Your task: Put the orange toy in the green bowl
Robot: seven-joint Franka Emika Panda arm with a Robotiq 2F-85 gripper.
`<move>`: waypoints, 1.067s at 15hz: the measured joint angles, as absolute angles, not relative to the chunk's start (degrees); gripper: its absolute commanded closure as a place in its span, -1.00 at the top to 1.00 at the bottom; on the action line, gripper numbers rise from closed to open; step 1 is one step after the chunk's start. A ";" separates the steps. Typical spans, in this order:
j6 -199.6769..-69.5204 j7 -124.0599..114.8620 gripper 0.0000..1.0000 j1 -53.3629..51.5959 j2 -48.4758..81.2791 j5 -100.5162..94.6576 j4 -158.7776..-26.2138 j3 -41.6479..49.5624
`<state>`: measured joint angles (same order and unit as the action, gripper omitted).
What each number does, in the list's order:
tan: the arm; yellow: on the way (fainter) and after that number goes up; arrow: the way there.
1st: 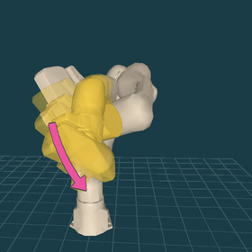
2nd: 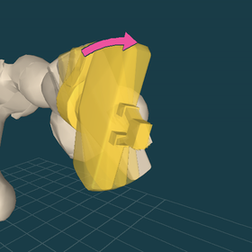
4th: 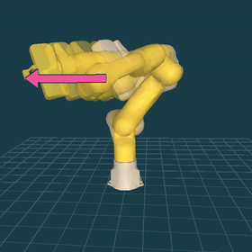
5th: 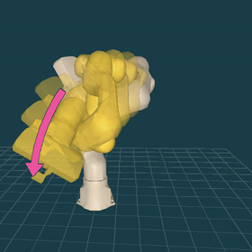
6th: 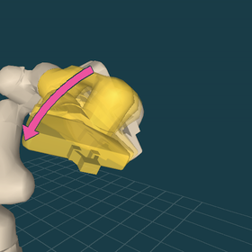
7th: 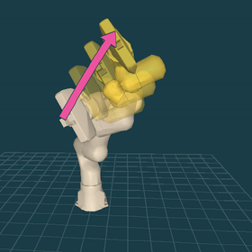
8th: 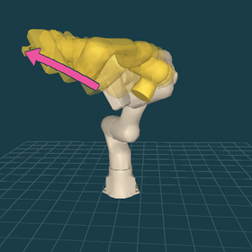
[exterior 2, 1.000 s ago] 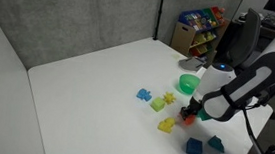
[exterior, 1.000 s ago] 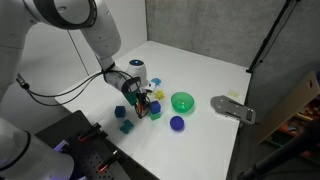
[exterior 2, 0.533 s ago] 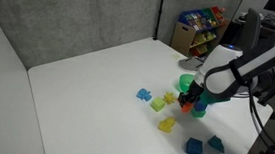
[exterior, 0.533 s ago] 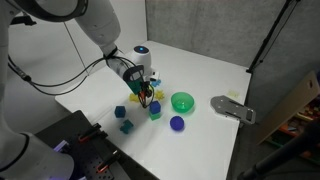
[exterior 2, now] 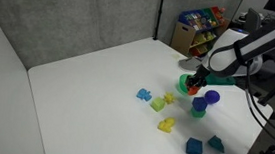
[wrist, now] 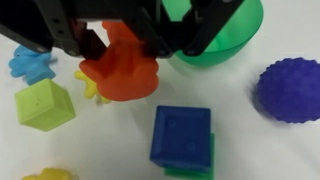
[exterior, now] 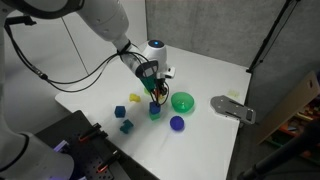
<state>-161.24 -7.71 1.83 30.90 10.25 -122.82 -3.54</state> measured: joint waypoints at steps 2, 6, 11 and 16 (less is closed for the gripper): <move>-161.24 -8.23 -0.75 0.88 31.50 9.42 -121.49 -0.18; -161.24 -10.05 -0.75 -0.12 34.46 8.32 -117.60 4.36; -160.09 -12.06 -0.75 -0.29 41.55 8.30 -109.53 7.30; -157.08 -13.13 -0.80 -0.29 48.26 8.30 -101.11 7.81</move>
<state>-157.08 -13.13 -0.29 48.26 8.30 -101.11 7.81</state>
